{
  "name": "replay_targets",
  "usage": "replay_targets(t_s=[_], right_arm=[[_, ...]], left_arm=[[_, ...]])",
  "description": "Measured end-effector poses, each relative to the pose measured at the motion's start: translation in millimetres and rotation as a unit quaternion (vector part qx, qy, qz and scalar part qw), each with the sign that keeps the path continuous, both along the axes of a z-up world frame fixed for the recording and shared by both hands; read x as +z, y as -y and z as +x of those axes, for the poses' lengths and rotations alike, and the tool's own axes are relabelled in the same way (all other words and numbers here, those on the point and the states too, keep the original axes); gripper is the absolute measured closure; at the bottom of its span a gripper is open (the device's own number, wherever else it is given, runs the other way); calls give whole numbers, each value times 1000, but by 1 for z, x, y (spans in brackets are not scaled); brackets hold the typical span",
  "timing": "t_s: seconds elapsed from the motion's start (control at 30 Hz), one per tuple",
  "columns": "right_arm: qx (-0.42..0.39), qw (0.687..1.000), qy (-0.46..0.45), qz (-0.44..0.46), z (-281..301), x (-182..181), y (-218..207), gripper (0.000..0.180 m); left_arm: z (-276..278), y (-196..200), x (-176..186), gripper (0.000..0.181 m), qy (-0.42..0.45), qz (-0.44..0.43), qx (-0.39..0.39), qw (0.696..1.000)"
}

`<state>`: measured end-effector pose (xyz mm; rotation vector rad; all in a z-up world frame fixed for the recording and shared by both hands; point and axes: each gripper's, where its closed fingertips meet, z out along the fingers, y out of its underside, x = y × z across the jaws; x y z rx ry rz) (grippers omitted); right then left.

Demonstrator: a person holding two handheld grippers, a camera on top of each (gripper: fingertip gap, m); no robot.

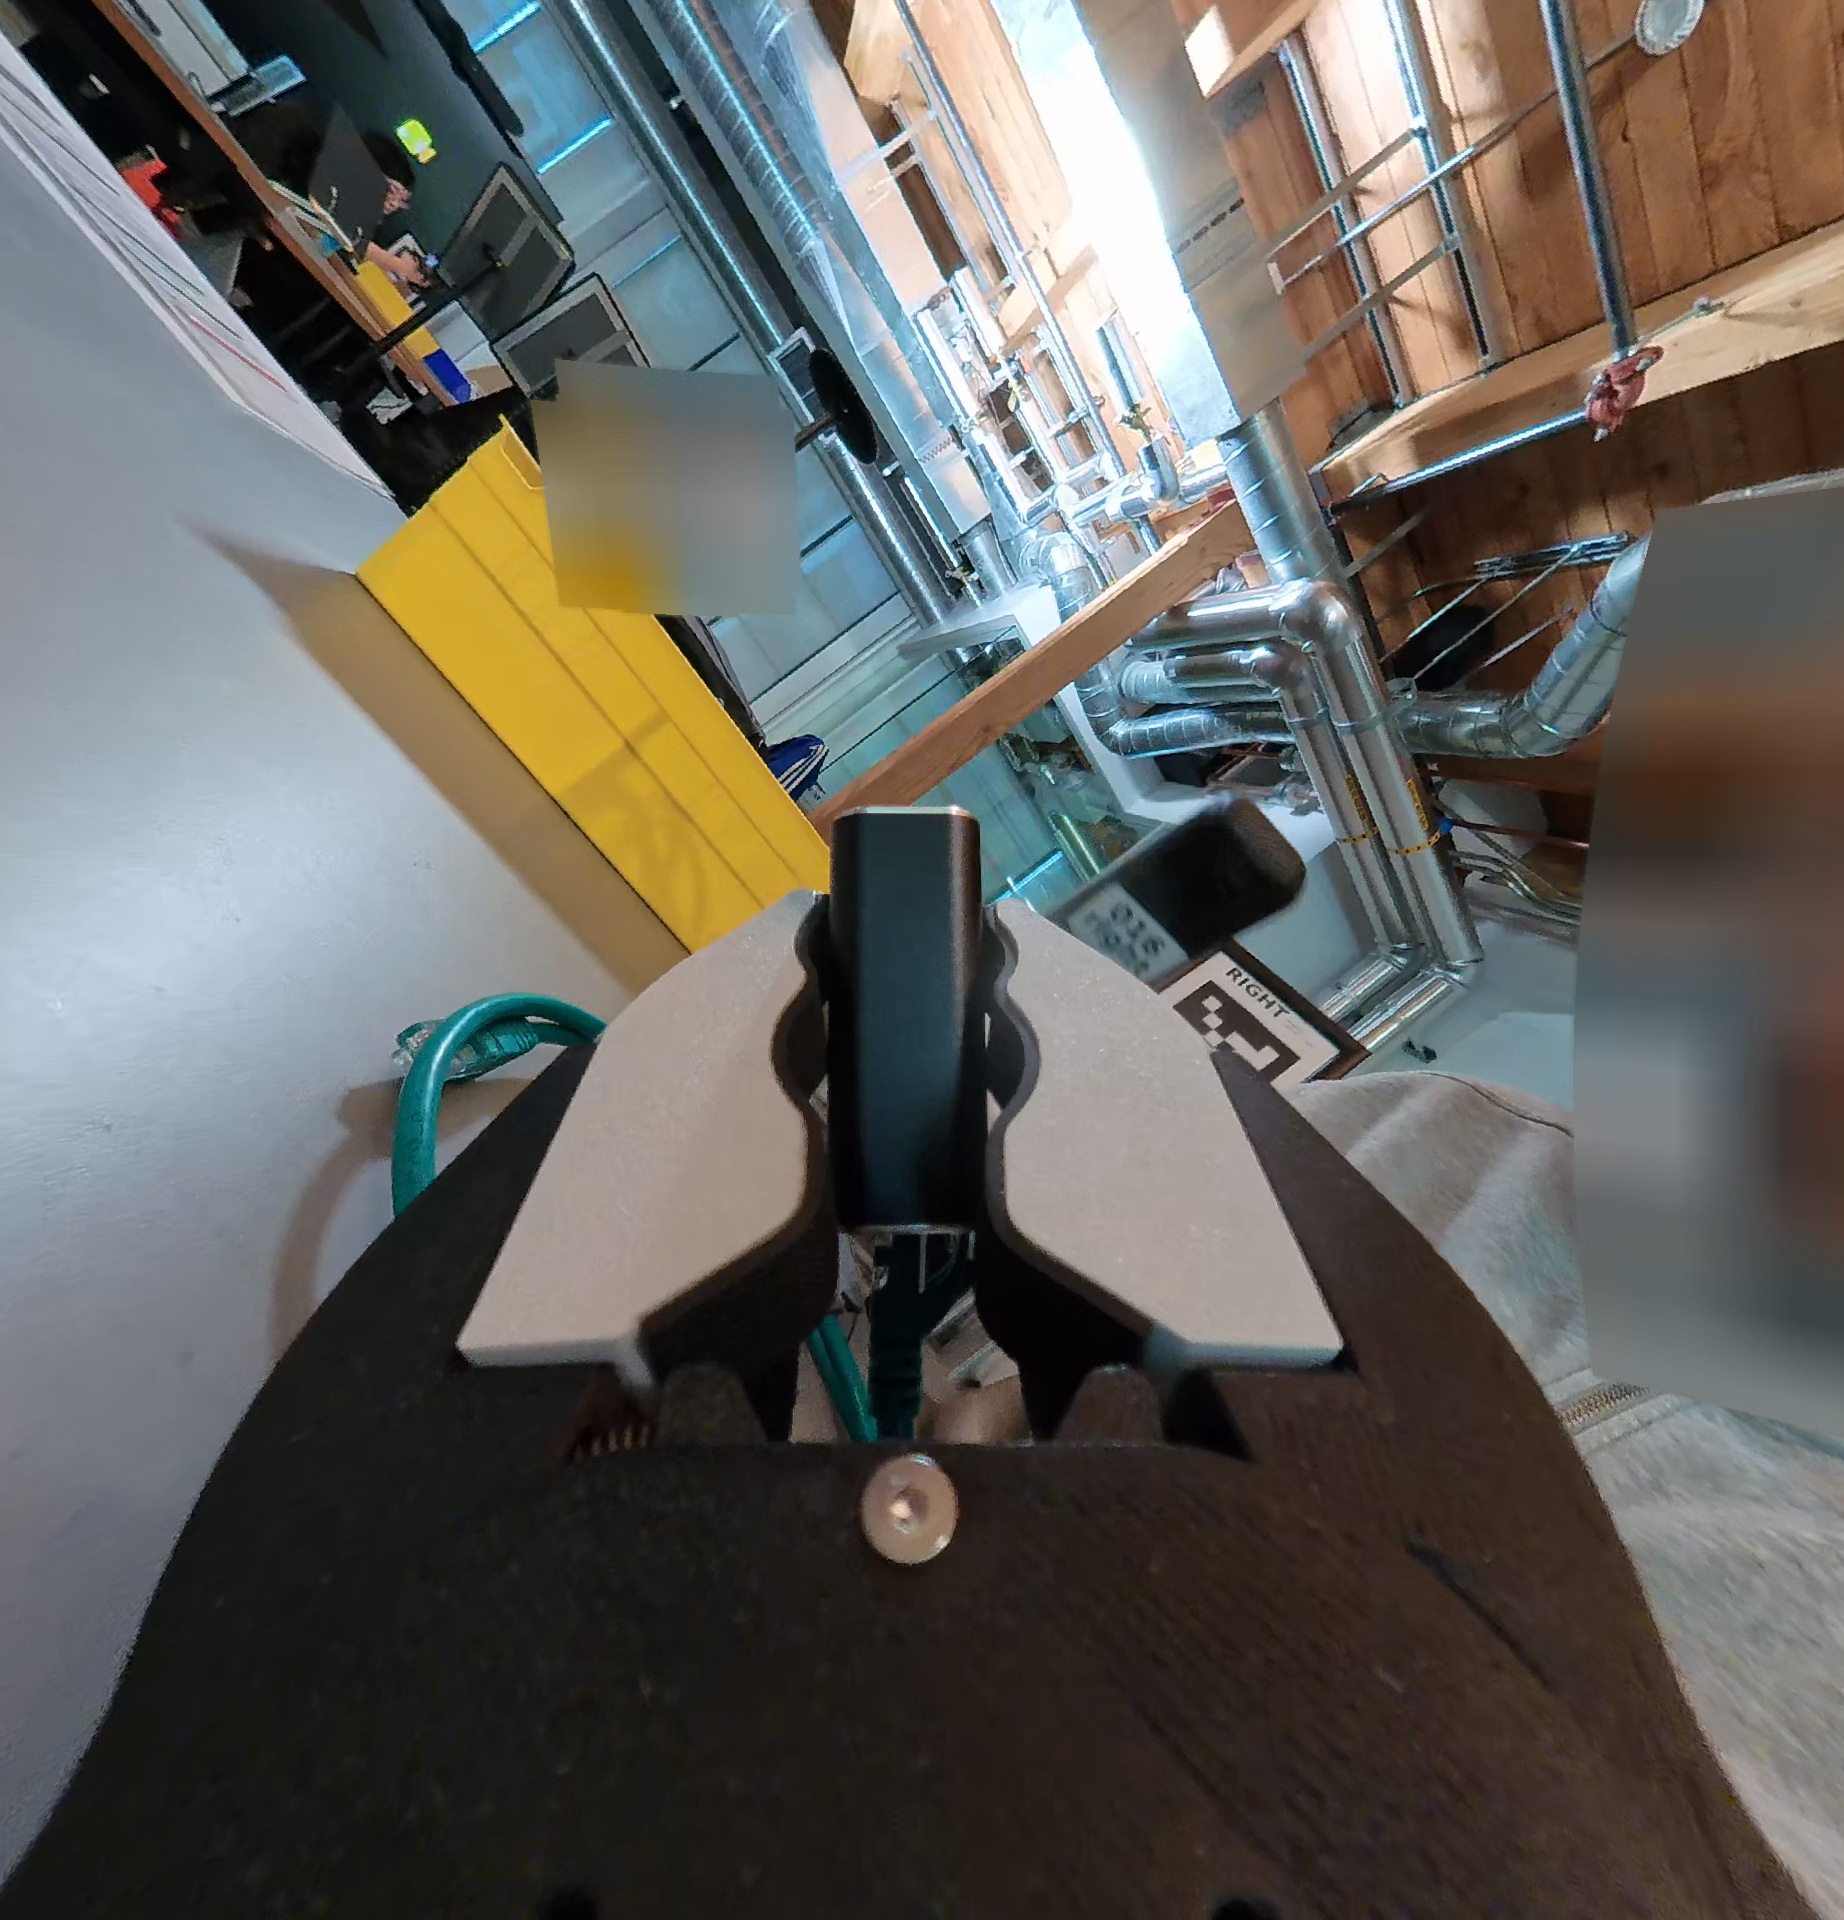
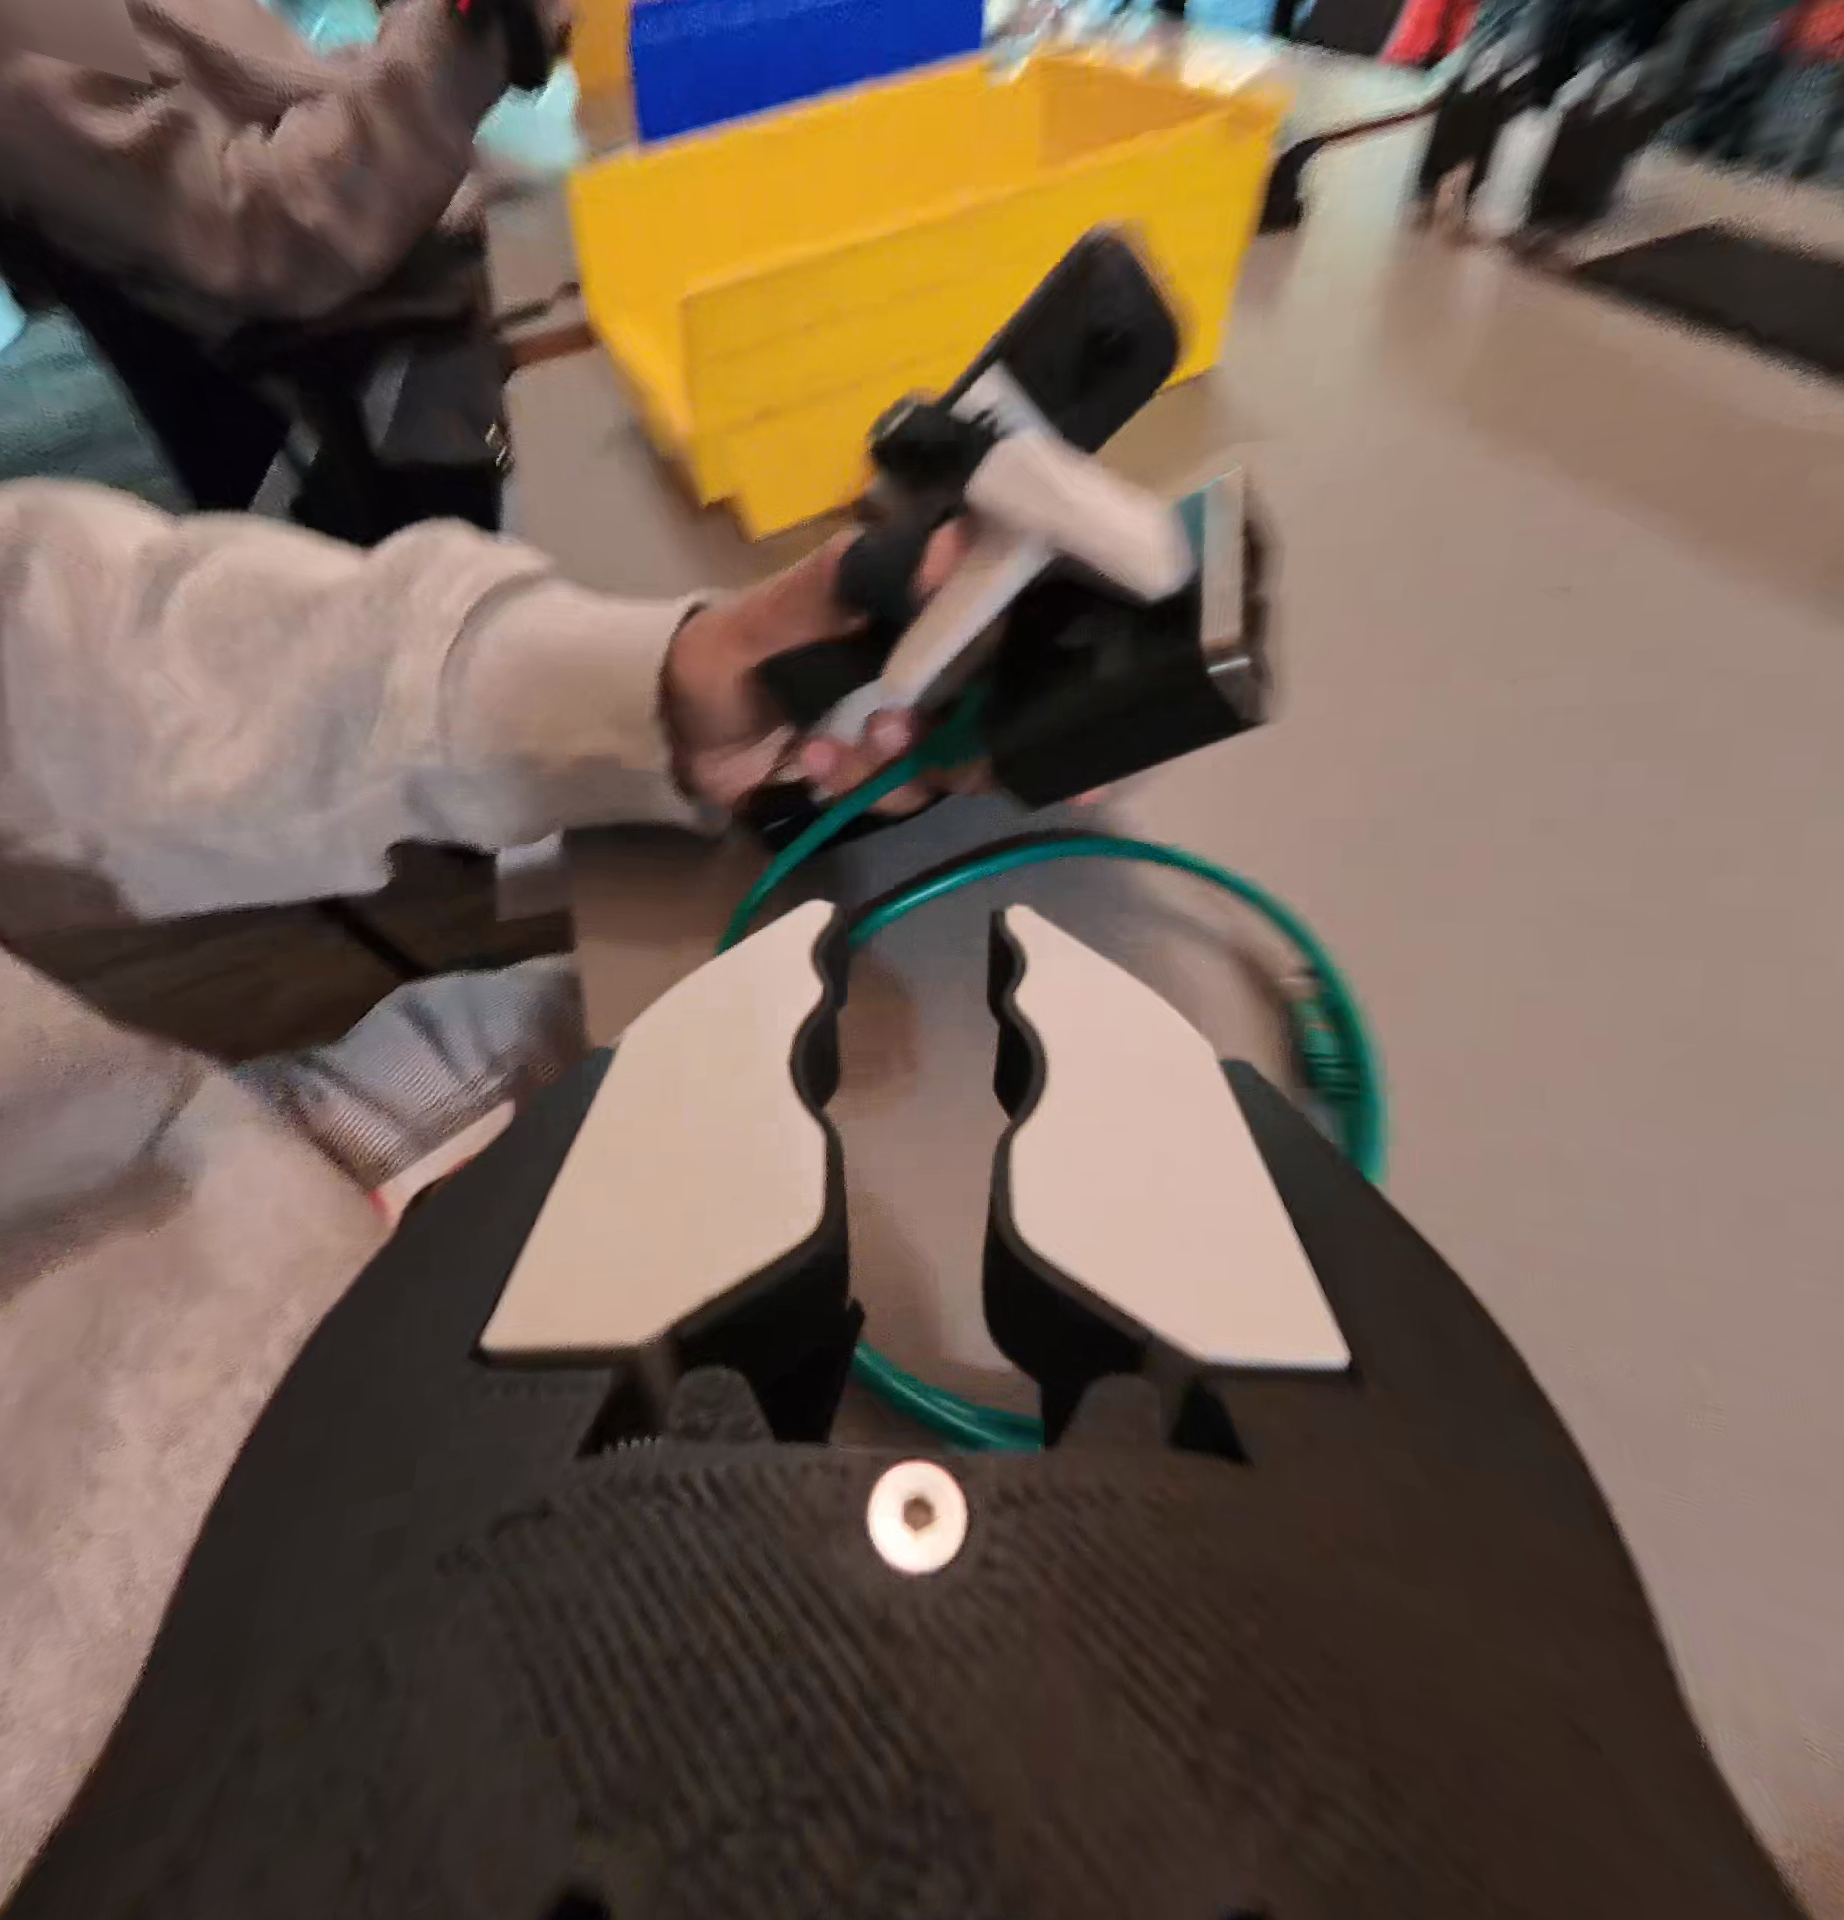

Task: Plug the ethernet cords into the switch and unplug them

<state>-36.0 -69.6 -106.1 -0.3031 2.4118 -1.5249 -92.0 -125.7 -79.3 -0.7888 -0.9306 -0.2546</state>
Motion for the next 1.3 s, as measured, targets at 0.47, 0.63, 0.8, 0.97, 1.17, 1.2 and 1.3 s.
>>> replay_targets(t_s=[0.47, 0.63, 0.8, 0.97, 1.17, 1.2, 1.3], right_arm=[[104, 974, -142, 142, 16, -75, -19, 162], [156, 970, -126, 137, -17, -76, -43, 168], [117, 980, -94, 134, -55, -72, -51, 159], [44, 998, 2, 36, -47, -34, -20, 149], [-14, 995, 95, 30, -19, -27, 10, 139], [-14, 994, 104, 31, -16, -27, 12, 138], [-2, 989, 149, 23, -6, -21, 15, 135]], left_arm=[[-3, 26, 4, 154, -9, 32, 69, 997], [-6, 25, -1, 154, -2, -4, 90, 996], [-10, 6, -12, 155, 18, -79, 73, 994], [-10, 0, -15, 157, 18, -102, 73, 992], [-3, -5, 1, 156, -23, -64, 72, 995], [0, -11, 6, 156, -42, -59, 65, 995], [4, -36, 10, 153, -64, -65, 35, 995]])
